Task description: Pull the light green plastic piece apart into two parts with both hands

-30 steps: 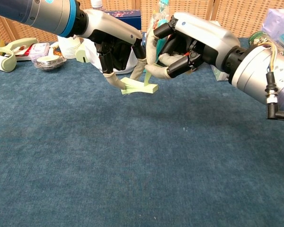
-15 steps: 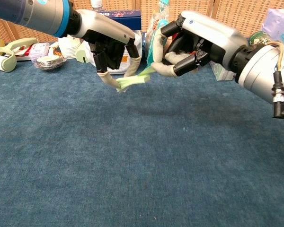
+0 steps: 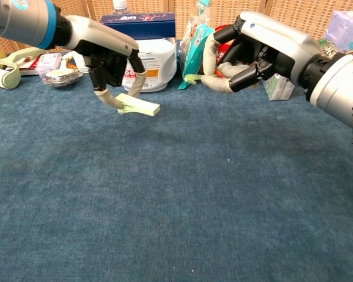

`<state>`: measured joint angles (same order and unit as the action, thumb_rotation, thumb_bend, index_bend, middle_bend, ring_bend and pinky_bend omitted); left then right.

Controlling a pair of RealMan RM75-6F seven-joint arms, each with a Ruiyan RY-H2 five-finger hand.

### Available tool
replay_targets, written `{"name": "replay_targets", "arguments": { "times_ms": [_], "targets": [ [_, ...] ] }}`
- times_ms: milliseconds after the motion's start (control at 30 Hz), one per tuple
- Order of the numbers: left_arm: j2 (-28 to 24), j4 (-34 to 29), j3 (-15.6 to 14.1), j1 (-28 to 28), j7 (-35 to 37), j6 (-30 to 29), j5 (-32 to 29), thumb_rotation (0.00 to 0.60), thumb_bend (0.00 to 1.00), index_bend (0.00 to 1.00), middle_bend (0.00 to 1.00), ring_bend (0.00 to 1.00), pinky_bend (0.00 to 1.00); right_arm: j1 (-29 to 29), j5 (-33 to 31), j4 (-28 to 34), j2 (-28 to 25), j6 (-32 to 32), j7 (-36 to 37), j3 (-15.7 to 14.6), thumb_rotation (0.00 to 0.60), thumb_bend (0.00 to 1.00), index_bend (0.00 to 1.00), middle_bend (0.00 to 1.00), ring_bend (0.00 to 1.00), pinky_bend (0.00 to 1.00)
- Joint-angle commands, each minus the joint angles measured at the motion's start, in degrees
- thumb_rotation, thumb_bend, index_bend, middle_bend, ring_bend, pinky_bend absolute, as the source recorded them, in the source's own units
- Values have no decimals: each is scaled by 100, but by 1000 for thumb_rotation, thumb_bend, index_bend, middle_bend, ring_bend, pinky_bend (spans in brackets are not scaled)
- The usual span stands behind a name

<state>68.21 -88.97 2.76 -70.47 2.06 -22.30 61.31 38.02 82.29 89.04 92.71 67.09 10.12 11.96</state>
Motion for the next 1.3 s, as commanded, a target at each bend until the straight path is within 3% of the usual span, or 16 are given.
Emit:
{"name": "replay_targets", "arguments": {
  "times_ms": [33,267,433,600,767,867,1133,1300],
  "targets": [
    [-61,6,-42,85,18,-47,-14,600,349,598,1000,1000,1000,-39,-6,-1,-46,28,14,-11,600,564,901,1000,963,807],
    [-108,77,-198,363,-214,-468,-51,600,349,598,1000,1000,1000,-274,-120,-57,-392,96,78,-92,600,564,841,999,908,789],
    [-123,67,-237,488,-313,-642,-195,600,349,598,1000,1000,1000,-487,-178,-89,-699,120,250,-214,600,565,773,961,820,655],
    [-102,48,-257,595,-409,-785,-299,600,349,598,1000,1000,1000,-678,-187,-98,-964,161,353,-334,600,566,647,844,701,527],
    [-60,-22,-281,697,-588,-987,-366,600,349,598,1000,1000,1000,-816,-191,-95,-1246,34,305,-529,600,566,396,665,564,403],
    [-50,-90,-280,734,-696,-1082,-412,600,349,597,1000,1000,1000,-845,-221,-26,-1327,-51,286,-573,600,563,319,566,473,351],
    [-9,-251,-246,803,-991,-1323,-532,600,346,589,1000,1000,1000,-952,-370,91,-1457,-159,107,-624,600,456,154,424,275,244],
    [47,-260,-233,813,-1140,-1399,-596,600,335,536,1000,990,1000,-993,-413,153,-1490,-154,58,-605,600,392,2,263,118,158]
  ]
}}
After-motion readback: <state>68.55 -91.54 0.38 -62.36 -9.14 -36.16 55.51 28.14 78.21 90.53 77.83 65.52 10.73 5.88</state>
